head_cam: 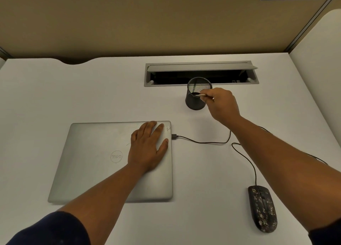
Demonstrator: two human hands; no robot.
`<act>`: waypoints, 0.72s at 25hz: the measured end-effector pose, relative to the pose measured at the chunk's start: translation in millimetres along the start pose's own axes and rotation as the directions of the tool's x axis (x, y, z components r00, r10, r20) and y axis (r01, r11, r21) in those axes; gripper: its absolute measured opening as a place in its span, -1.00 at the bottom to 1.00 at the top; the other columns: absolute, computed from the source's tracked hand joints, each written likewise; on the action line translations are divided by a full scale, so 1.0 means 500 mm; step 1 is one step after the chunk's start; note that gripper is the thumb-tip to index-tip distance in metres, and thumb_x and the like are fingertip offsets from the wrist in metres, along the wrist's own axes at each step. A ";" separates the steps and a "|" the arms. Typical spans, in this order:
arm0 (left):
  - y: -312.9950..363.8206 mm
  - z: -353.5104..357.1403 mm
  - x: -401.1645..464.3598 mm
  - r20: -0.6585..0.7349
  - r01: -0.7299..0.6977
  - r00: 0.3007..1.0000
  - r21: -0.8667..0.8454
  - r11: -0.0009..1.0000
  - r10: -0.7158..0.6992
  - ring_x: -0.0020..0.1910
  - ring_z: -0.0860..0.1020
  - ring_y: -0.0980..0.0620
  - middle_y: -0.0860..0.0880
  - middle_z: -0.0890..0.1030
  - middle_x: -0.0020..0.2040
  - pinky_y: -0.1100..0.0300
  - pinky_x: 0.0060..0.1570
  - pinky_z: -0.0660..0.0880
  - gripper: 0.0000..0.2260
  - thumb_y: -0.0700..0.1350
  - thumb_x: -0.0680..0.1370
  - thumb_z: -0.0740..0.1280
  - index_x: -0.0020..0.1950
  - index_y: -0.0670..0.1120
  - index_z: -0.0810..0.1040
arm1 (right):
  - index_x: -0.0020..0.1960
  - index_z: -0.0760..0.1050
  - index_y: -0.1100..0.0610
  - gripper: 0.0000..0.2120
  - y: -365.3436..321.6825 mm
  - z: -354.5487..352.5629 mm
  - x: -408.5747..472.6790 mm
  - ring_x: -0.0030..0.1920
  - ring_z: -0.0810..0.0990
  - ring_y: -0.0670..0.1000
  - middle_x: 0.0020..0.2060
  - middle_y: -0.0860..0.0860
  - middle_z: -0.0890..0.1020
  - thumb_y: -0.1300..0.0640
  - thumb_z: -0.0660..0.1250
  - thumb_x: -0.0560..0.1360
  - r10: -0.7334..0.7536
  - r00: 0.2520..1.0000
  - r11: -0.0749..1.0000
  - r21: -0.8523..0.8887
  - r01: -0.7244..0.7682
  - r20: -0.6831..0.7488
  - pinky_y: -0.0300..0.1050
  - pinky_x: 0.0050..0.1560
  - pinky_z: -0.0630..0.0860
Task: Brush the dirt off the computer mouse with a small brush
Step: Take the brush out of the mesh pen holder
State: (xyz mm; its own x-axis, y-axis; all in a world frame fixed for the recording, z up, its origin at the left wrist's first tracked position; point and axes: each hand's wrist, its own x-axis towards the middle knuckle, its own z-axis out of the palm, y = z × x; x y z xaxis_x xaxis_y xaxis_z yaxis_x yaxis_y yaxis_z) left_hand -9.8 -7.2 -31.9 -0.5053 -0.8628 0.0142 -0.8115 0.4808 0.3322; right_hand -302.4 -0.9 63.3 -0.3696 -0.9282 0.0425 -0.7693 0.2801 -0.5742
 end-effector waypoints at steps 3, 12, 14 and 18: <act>0.001 0.000 0.000 0.000 0.001 1.000 0.006 1.000 -0.001 0.63 0.17 -0.04 0.00 0.33 0.63 -0.02 0.56 0.04 -0.40 0.28 0.64 0.06 0.62 0.08 0.36 | 0.39 0.59 0.15 -0.68 0.006 -0.012 -0.002 0.14 0.65 0.19 0.21 0.18 0.70 0.10 0.33 0.67 -0.043 0.998 0.999 -0.004 0.042 -0.045 -0.13 0.09 0.50; 0.007 -0.011 -0.004 0.015 -0.009 1.000 0.008 1.000 0.009 0.64 0.18 -0.04 -0.01 0.33 0.63 -0.05 0.56 0.07 -0.41 0.27 0.64 0.07 0.62 0.06 0.37 | 0.20 0.65 0.05 -0.83 -0.011 -0.090 -0.100 -0.11 0.69 -0.10 -0.13 -0.07 0.71 0.11 0.35 0.66 0.153 0.954 0.823 0.568 0.021 -0.257 -0.18 0.00 0.66; 0.009 -0.014 -0.004 0.005 -0.012 1.000 0.005 1.000 0.012 0.63 0.22 -0.07 -0.03 0.36 0.61 -0.09 0.55 0.13 -0.41 0.26 0.64 0.08 0.61 0.05 0.39 | 0.18 0.62 0.07 -0.87 -0.023 -0.113 -0.136 -0.09 0.72 -0.04 -0.12 0.00 0.73 0.13 0.33 0.67 0.278 0.933 0.701 0.712 -0.035 -0.228 -0.14 -0.01 0.68; 0.015 -0.014 -0.006 0.029 0.006 1.000 0.016 1.000 -0.007 0.63 0.23 -0.07 -0.03 0.36 0.61 -0.09 0.56 0.14 -0.40 0.27 0.63 0.08 0.61 0.06 0.40 | 0.18 0.58 0.13 -0.85 -0.018 -0.155 -0.220 -0.06 0.73 0.06 -0.09 0.07 0.74 0.11 0.30 0.68 0.414 0.899 0.507 0.856 -0.099 -0.141 -0.07 0.04 0.69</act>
State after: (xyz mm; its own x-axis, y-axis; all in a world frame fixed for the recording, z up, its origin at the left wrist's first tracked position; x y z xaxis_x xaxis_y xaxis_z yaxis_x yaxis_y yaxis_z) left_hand -12.0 -2.3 -22.8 -0.5081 -0.8612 -0.0156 -0.8194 0.4777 0.3169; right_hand -295.0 117.8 127.4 -0.7244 -0.6843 -0.0839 0.0929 0.0238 -0.9954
